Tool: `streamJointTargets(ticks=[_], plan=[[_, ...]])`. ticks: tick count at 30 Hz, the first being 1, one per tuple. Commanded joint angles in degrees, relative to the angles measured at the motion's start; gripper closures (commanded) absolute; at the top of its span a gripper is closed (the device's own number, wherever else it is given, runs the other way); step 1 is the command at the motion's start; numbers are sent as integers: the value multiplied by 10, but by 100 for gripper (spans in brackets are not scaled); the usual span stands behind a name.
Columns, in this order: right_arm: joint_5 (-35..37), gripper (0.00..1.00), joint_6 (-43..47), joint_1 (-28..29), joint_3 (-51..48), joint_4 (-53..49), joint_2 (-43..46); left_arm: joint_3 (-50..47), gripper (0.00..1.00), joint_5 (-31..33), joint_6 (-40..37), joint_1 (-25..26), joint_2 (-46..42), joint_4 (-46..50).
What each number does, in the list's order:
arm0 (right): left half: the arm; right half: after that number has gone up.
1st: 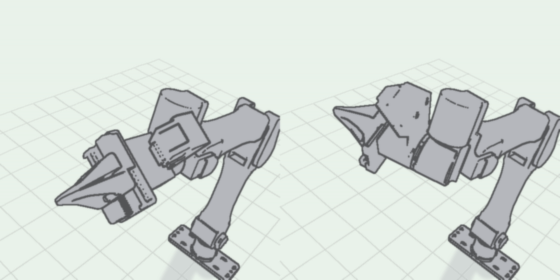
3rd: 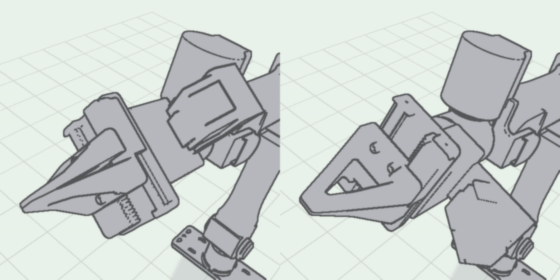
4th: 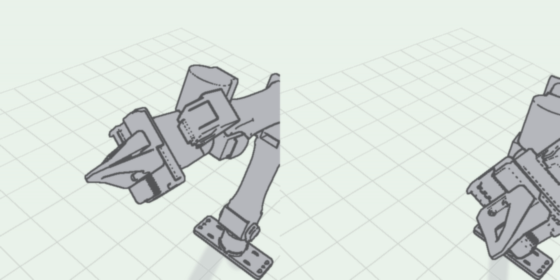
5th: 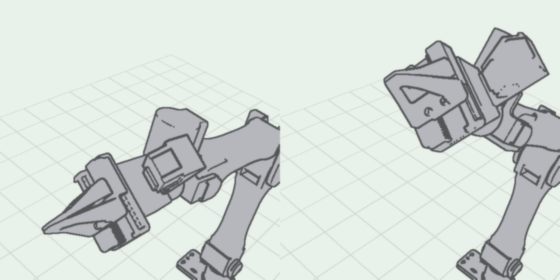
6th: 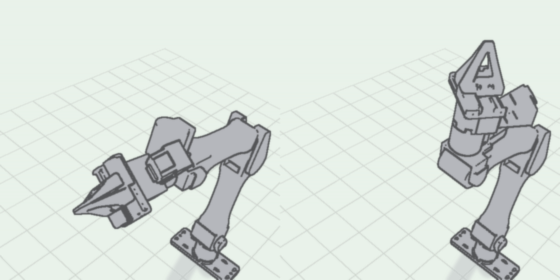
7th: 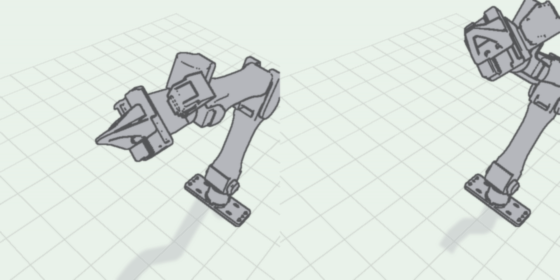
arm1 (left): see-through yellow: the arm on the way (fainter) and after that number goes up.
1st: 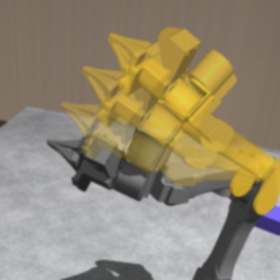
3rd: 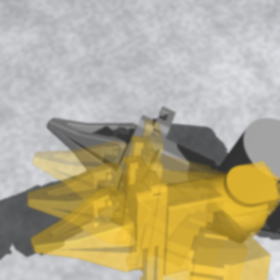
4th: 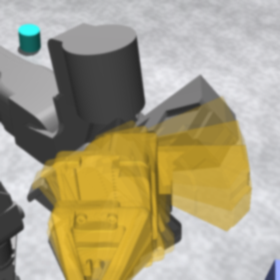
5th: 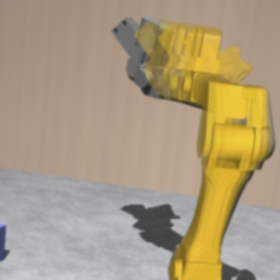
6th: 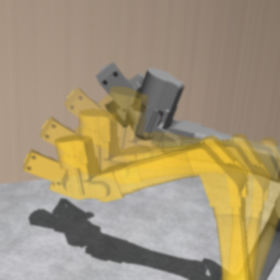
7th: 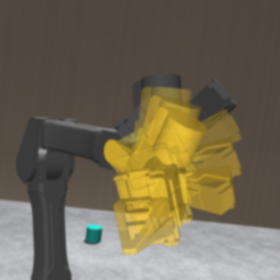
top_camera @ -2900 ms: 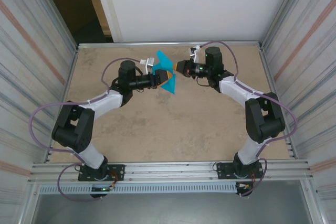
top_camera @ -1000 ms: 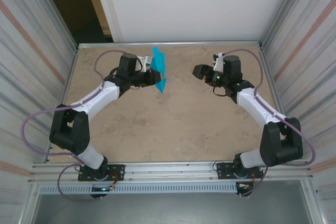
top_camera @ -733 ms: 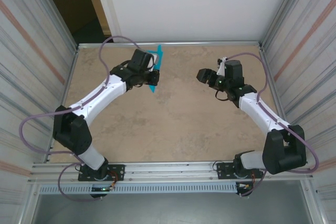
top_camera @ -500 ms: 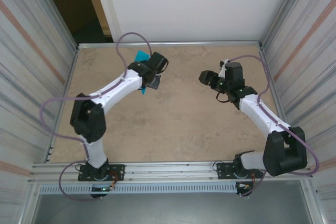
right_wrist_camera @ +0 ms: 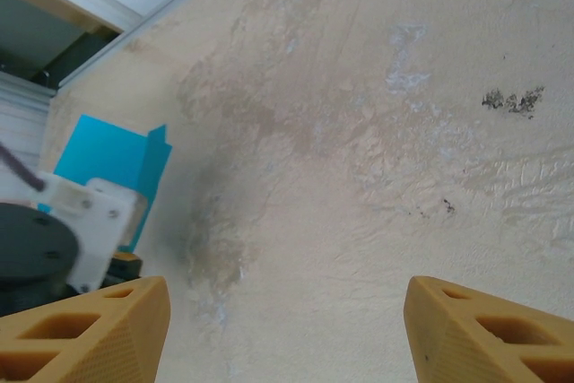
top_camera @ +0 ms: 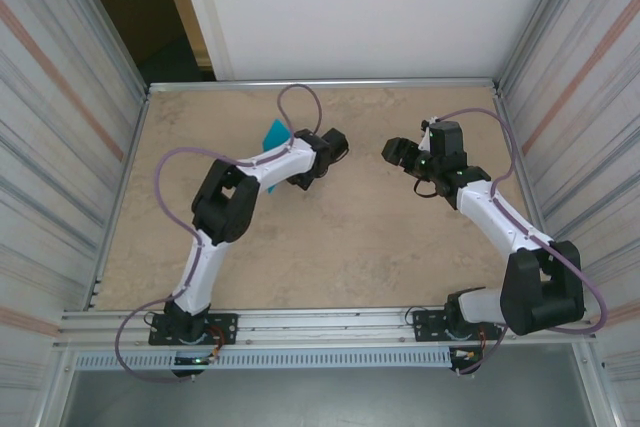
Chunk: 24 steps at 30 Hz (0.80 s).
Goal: Fold a paper plane with a square sheet of paper (pick it up from the middle)
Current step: Turn over the paper at the center of the table.
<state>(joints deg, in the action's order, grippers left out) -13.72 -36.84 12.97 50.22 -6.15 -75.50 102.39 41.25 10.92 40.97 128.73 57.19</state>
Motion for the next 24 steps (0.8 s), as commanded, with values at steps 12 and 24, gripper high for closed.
streamJointTargets(ticks=[12, 24], plan=[[-22, 31, -15, -5, -4, 1, -30, 35, 78, 11, 27, 26, 73, 36], [-24, 31, -22, -5, -7, 8, -30, 32, 69, -110, 72, 36, 47, 29]])
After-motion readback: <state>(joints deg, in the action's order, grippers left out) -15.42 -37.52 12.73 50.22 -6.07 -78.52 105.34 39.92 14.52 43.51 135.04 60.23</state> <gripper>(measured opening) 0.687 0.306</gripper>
